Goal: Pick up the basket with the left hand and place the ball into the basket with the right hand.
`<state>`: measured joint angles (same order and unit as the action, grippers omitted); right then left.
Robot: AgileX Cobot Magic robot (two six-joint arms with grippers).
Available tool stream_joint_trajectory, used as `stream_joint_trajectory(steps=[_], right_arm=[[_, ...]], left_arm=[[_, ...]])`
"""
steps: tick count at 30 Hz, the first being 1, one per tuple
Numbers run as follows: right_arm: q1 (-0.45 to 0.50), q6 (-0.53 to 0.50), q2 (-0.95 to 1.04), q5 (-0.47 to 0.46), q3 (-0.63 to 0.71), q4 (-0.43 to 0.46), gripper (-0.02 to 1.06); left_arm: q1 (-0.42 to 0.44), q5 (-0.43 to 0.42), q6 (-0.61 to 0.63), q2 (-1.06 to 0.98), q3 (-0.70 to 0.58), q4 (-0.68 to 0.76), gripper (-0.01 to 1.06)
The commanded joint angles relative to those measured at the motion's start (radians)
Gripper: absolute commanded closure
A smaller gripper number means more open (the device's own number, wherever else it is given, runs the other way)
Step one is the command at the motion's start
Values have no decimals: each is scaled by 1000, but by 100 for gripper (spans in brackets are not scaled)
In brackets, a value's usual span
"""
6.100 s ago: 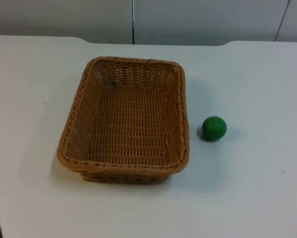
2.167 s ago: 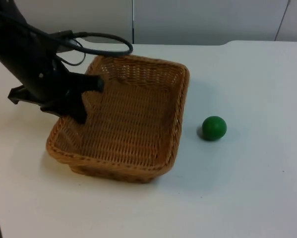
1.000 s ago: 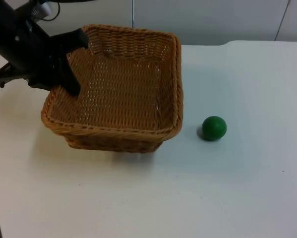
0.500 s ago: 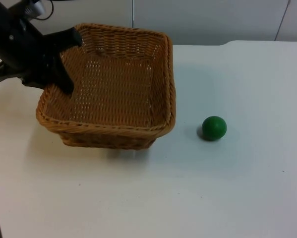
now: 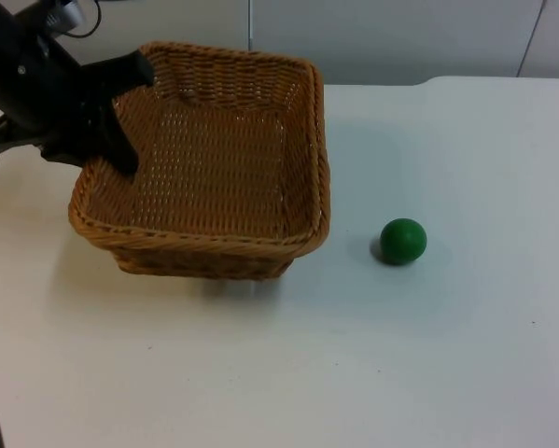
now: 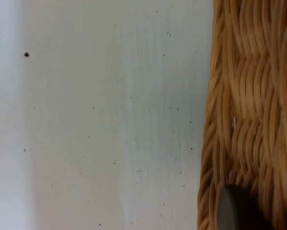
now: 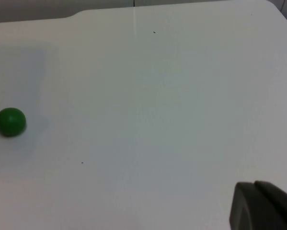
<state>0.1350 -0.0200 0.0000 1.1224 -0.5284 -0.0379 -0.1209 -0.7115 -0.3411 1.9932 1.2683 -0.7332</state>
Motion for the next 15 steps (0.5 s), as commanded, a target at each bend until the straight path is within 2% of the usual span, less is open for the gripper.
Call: stream_joint_trajectory(steps=[1,13,15], right_arm=[[5,-6,0,-5,-4,-9,105],[5,-6,0,-5,-4,-9,105],[5,-6,0,-33,-4,-9,105]], left_arm=[[0,8,4,-18,-2,-23,105],[0,10,4,-18,-2,-23,105],[0,10,4,-18,-2,-23,105]])
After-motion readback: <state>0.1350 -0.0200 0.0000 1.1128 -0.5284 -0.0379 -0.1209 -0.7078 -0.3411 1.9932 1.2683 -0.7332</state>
